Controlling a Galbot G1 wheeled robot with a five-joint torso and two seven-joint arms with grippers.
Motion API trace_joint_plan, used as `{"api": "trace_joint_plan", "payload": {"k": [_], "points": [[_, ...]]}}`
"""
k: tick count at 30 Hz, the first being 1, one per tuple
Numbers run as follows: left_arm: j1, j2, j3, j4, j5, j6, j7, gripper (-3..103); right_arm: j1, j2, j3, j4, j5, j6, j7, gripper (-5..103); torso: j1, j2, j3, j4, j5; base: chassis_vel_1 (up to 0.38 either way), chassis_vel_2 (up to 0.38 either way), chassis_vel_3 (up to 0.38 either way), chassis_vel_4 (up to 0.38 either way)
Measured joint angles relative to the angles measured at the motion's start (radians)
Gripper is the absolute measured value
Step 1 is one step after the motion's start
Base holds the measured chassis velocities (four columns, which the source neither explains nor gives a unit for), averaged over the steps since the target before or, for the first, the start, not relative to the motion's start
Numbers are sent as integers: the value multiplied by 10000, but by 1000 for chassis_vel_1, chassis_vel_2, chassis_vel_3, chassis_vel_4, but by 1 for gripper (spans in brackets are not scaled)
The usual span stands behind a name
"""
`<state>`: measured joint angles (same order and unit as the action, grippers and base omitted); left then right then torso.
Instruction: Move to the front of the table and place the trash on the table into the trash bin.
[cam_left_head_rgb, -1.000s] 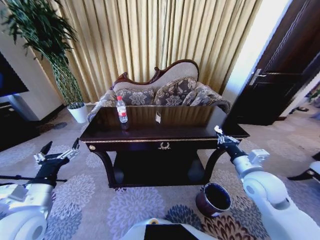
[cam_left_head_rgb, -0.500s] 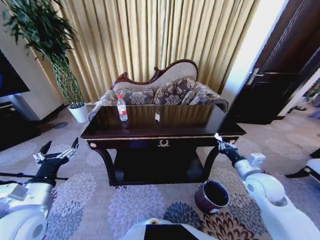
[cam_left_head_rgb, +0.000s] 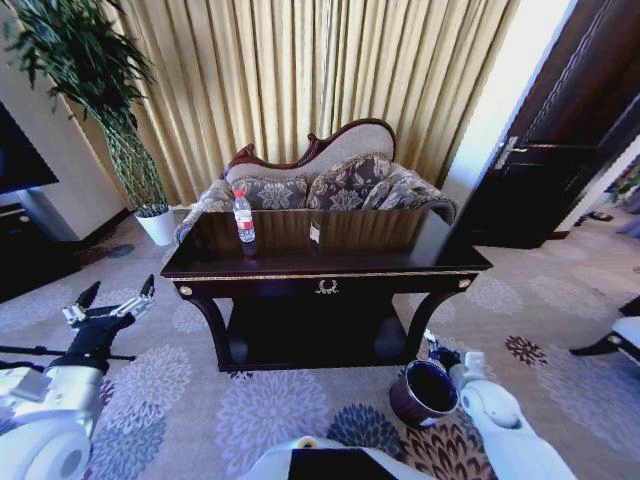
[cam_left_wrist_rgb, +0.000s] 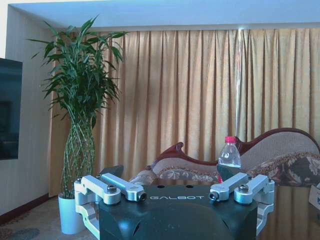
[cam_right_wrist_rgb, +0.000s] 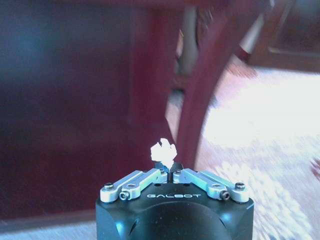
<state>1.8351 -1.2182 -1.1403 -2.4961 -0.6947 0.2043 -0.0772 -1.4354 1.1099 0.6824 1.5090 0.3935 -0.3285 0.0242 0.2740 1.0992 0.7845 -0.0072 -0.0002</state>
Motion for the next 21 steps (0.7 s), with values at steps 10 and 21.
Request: {"api": "trace_joint_plan", "payload": {"k": [10,21], "points": [[99,-33,8,-38,6,0,22,100,325,-71,151,-1899,-389,125,249,1,1,0,0,-2,-1,0,0,0,0],[56,-147,299,-40,94,-6,47,100,303,-130,65,-2173,-230,373,252,7,0,1,0,-2,0,0,0,0,0]]}}
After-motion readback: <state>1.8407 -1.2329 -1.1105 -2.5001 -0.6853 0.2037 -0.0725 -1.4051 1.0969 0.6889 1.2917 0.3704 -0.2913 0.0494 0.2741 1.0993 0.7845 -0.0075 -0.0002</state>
